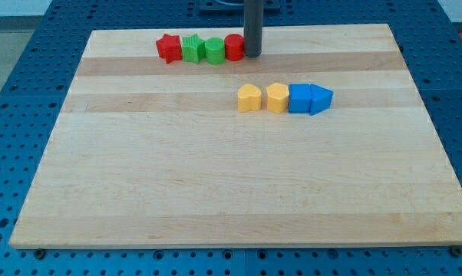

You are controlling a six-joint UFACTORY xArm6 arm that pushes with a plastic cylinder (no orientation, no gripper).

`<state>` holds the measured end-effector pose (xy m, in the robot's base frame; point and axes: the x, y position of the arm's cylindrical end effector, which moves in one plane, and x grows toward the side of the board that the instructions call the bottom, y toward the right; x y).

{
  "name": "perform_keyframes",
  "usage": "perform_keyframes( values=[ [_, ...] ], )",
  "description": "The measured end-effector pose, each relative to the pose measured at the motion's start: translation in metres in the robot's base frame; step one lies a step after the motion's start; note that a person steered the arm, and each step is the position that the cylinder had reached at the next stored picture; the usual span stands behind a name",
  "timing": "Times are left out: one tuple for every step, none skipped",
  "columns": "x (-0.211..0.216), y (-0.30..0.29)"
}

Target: Push the green circle slightly upwards

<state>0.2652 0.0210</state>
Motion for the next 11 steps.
perform_keyframes(
  values=[
    [0.002,0.001],
    [0.017,0.002],
    [0.034,-0.002],
    [0.041,-0.015],
    [0.041,-0.033],
    [0.041,-0.049],
    [0.039,-0.053],
    [0.036,-0.054],
    [0.031,-0.055],
    [0.025,-0.057],
    [0.023,-0.059]
  ],
)
